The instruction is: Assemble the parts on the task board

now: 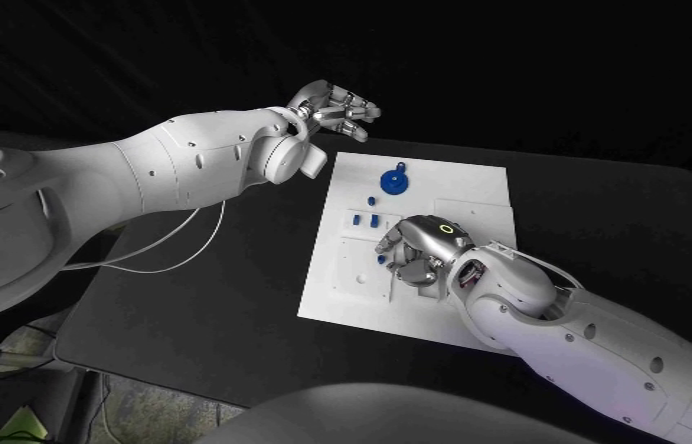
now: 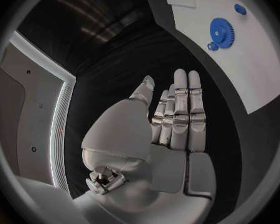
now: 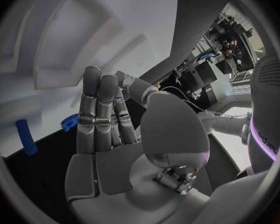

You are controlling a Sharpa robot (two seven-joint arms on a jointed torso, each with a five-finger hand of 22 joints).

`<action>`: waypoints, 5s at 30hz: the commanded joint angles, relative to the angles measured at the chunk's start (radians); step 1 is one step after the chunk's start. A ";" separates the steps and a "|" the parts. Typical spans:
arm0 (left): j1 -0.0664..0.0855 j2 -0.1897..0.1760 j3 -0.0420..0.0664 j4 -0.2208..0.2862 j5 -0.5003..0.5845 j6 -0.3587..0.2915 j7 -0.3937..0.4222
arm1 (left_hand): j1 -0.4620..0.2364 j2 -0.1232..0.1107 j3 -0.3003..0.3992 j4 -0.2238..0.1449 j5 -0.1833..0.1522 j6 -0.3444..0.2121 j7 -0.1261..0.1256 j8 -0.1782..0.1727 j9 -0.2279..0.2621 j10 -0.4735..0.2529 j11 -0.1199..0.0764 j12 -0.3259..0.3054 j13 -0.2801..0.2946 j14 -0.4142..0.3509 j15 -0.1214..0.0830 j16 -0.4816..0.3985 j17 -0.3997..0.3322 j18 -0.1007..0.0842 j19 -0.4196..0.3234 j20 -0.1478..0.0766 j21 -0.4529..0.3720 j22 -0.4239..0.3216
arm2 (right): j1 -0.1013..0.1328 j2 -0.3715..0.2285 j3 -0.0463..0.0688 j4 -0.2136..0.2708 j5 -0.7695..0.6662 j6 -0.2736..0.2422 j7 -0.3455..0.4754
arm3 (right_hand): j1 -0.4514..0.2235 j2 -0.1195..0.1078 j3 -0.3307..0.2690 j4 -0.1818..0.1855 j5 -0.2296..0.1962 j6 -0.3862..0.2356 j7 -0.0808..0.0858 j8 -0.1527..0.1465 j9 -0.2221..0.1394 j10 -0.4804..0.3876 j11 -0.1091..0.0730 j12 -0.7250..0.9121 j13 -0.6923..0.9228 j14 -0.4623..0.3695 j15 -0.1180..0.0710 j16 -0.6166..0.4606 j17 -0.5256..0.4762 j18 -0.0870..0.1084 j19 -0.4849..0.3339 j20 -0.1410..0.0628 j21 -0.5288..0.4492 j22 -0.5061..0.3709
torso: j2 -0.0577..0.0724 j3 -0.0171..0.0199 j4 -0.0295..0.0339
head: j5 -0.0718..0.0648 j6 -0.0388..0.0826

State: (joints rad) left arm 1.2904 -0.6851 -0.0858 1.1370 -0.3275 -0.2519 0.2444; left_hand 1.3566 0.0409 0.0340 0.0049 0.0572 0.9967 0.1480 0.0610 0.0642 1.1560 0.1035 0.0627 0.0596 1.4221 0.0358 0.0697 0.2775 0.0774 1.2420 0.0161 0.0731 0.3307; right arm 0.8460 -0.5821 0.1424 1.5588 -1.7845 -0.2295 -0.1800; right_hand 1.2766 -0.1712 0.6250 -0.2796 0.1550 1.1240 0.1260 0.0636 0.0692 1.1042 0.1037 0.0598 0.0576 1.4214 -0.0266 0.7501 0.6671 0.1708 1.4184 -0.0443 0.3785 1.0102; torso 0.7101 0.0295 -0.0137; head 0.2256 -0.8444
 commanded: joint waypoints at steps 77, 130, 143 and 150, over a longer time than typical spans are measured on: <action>0.000 0.002 0.000 -0.011 -0.006 0.025 0.002 | 0.005 0.005 -0.006 0.002 -0.003 -0.003 -0.003 0.002 0.001 -0.003 0.000 0.000 0.000 -0.002 0.001 -0.002 -0.001 -0.016 0.007 0.002 0.005 -0.004 | 0.052 -0.154 0.111 -0.005 0.031 0.152 -0.088 | -0.021 0.062 -0.079 0.146 -0.107 0.043 -0.030 0.006 0.001 0.159 -0.057 0.003 0.004 0.019 -0.022 0.044 -0.021 -0.041 0.091 -0.025 -0.063 -0.107 | -0.001 0.0003 -0.0029 | -0.034 0.030; -0.001 0.014 -0.001 -0.018 -0.007 0.034 -0.001 | 0.008 0.005 -0.005 -0.001 -0.003 -0.003 -0.003 0.002 0.001 -0.003 0.000 0.000 0.000 -0.004 0.001 -0.002 -0.002 -0.016 0.007 0.002 0.006 -0.008 | 0.053 0.041 0.049 0.094 -0.001 0.083 -0.046 | -0.047 0.083 0.059 0.105 -0.103 0.105 -0.042 0.002 0.032 0.235 -0.077 0.001 0.007 0.029 -0.038 0.019 -0.011 -0.052 0.074 -0.043 -0.020 -0.018 | -0.001 -0.0013 -0.0017 | -0.004 0.023; -0.001 0.016 -0.001 -0.019 -0.007 0.040 -0.002 | 0.007 0.004 -0.004 -0.003 -0.003 -0.003 -0.003 0.003 0.001 -0.003 0.000 0.000 0.000 -0.005 0.001 -0.002 -0.002 -0.016 0.006 0.003 0.006 -0.008 | 0.061 0.073 -0.032 0.058 -0.058 0.104 -0.056 | -0.048 0.084 0.060 0.102 -0.103 0.106 -0.043 0.001 0.033 0.235 -0.077 0.001 0.007 0.030 -0.038 0.019 -0.011 -0.053 0.075 -0.043 -0.023 -0.016 | -0.001 0.0003 -0.0032 | -0.006 0.017; -0.001 0.015 -0.001 -0.019 -0.007 0.040 -0.003 | 0.007 0.004 -0.004 -0.003 -0.003 -0.003 -0.003 0.003 0.001 -0.003 0.000 0.000 0.000 -0.005 0.001 -0.002 -0.002 -0.016 0.006 0.003 0.006 -0.008 | 0.061 0.064 -0.040 0.055 -0.066 0.113 -0.062 | -0.049 0.084 0.060 0.099 -0.103 0.107 -0.043 0.002 0.033 0.237 -0.078 0.002 0.007 0.030 -0.038 0.019 -0.012 -0.054 0.075 -0.043 -0.025 -0.013 | -0.001 0.0010 -0.0035 | 0.001 0.013</action>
State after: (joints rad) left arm 1.2893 -0.6717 -0.0871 1.1171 -0.3331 -0.2254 0.2364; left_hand 1.3566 0.0409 0.0341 0.0049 0.0572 0.9967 0.1480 0.0610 0.0638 1.1560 0.1035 0.0627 0.0596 1.4220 0.0358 0.0697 0.2762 0.0774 1.2420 0.0161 0.0731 0.3244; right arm 0.9068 -0.5170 0.1034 1.6126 -1.8215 -0.1406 -0.2406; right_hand 1.2307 -0.0961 0.6830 -0.1740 0.0465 1.2215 0.0842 0.0613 0.1010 1.3346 0.0268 0.0597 0.0638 1.4489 -0.0607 0.7724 0.6562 0.0996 1.4667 -0.0820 0.3593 0.9960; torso 0.7094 0.0300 -0.0166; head 0.2241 -0.8304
